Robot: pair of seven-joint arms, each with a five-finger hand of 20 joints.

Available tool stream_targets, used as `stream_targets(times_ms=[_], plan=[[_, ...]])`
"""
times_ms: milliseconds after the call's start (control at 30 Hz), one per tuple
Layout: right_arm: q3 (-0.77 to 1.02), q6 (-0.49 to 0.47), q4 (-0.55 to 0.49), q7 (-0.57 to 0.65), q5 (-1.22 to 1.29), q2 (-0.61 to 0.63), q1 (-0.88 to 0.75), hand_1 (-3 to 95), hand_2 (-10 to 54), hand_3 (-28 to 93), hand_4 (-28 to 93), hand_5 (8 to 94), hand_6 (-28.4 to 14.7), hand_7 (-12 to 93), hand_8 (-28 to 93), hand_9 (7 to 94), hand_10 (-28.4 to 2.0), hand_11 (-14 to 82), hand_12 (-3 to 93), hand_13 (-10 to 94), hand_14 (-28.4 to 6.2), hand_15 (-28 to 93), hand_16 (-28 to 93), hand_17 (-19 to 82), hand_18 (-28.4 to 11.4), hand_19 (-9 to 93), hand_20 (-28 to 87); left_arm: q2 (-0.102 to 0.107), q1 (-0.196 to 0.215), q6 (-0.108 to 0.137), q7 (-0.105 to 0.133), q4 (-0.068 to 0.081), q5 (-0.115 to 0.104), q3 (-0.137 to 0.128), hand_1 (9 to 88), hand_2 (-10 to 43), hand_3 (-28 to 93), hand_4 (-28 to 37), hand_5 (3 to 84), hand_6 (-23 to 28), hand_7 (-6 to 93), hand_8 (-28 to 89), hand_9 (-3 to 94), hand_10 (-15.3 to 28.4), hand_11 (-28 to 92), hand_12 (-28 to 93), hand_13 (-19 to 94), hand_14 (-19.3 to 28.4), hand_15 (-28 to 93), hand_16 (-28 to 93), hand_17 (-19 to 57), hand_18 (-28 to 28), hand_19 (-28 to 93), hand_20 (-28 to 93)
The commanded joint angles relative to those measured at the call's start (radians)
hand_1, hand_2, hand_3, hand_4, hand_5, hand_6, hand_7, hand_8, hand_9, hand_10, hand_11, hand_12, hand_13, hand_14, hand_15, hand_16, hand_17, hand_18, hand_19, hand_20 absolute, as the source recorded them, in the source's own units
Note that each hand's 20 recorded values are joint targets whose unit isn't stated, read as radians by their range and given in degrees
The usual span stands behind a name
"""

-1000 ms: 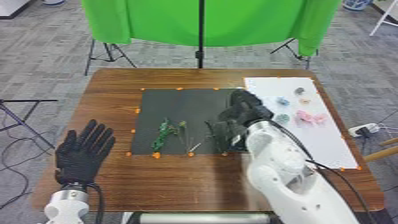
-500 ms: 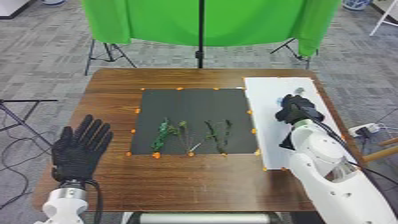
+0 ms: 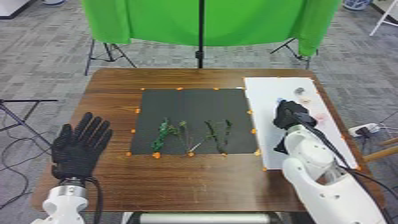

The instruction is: Arrange flowers

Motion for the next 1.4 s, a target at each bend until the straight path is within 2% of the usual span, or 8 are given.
stream_targets(times_ms=[33,267,367,467,600,900,1033,1400], plan=[[-0.045,0.036,-0.113,-0.060,0.004,0.003,0.029,61.4,-9.5,73,-28,66.7,-3.1,37,-5,74.4,-12.9,24.3,39.8,64,-10.4,63,37,36,-23.5,93,53,-0.003,0.045,0.014,0.026,-0.011,-0.010,-0.034,25.7,17.1,75,-28.3,43.4,9.6,10.3,-9,35.9,15.4,18,9,26,16.1,31,-7,-7.5,13.4,33,11],[-0.219,0.030,-0.099,-0.226,0.033,-0.120,0.225,61.1,-9.5,73,-28,66.3,-3.3,37,-5,74.2,-13.1,23.1,40.5,64,-10.3,63,37,36,-23.4,93,53,0.003,0.068,0.024,0.049,-0.011,-0.016,-0.057,25.4,16.9,75,-28.3,43.4,9.6,10.1,-9,35.9,15.4,18,9,26,16.2,31,-7,-7.5,13.4,33,11],[-0.300,0.006,-0.016,-0.326,0.067,-0.220,0.320,60.8,-9.5,73,-28,66.1,-3.4,37,-6,74.0,-13.1,22.6,40.4,64,-10.3,63,37,35,-23.3,93,53,0.011,0.058,0.018,0.060,-0.007,-0.015,-0.050,25.3,16.9,76,-28.3,43.4,9.6,10.1,-9,35.9,15.4,18,9,26,16.1,31,-7,-7.5,13.4,33,11],[-0.336,-0.010,0.054,-0.539,-0.001,-0.302,0.333,60.6,-9.5,73,-28,64.9,-3.1,38,-6,73.2,-12.7,22.2,40.4,63,-10.0,63,37,35,-23.1,93,52,0.024,0.041,0.015,0.066,-0.005,-0.012,-0.034,25.3,16.9,75,-28.3,43.3,9.6,10.1,-9,35.9,15.5,18,9,26,16.1,31,-7,-7.5,13.3,33,11],[-0.410,-0.044,0.106,-0.632,-0.071,-0.365,0.344,60.5,-9.5,74,-28,62.6,-2.2,39,-7,71.8,-11.9,21.4,39.2,62,-9.8,62,37,34,-22.8,93,50,0.038,0.011,0.012,0.069,0.007,-0.012,-0.014,25.3,16.9,76,-28.3,43.3,9.6,10.1,-9,35.9,15.5,18,9,26,16.1,31,-7,-7.5,13.3,33,11],[-0.445,-0.085,0.232,-0.644,-0.184,-0.455,0.331,58.3,-9.5,74,-28,61.5,-1.8,37,-8,71.4,-11.9,18.5,37.4,62,-9.5,60,37,33,-22.9,92,48,0.076,-0.020,0.027,0.068,0.010,-0.013,0.004,25.3,16.9,75,-28.3,43.4,9.6,10.1,-9,35.8,15.5,18,9,26,16.1,31,-7,-7.4,13.3,32,11],[-0.449,-0.047,0.260,-0.643,-0.220,-0.469,0.322,58.2,-9.5,74,-28,61.3,-1.8,37,-8,71.4,-11.8,18.1,37.4,62,-9.5,60,36,33,-22.9,92,47,0.077,-0.019,0.011,0.064,0.011,-0.014,0.008,25.3,16.9,76,-28.3,43.4,9.7,10.0,-9,35.9,15.5,18,9,26,16.0,31,-7,-7.4,13.3,33,11],[-0.442,-0.145,0.264,-0.595,-0.275,-0.482,0.298,55.2,-9.5,76,-28,60.2,-1.7,30,-19,65.1,-13.4,26.4,27.9,59,-10.0,61,35,32,-22.9,92,46,0.080,-0.019,0.001,0.054,0.011,-0.010,0.005,25.4,16.7,75,-28.3,43.3,9.6,10.1,-9,35.8,15.4,18,9,26,16.1,31,-7,-7.5,13.4,33,11]])
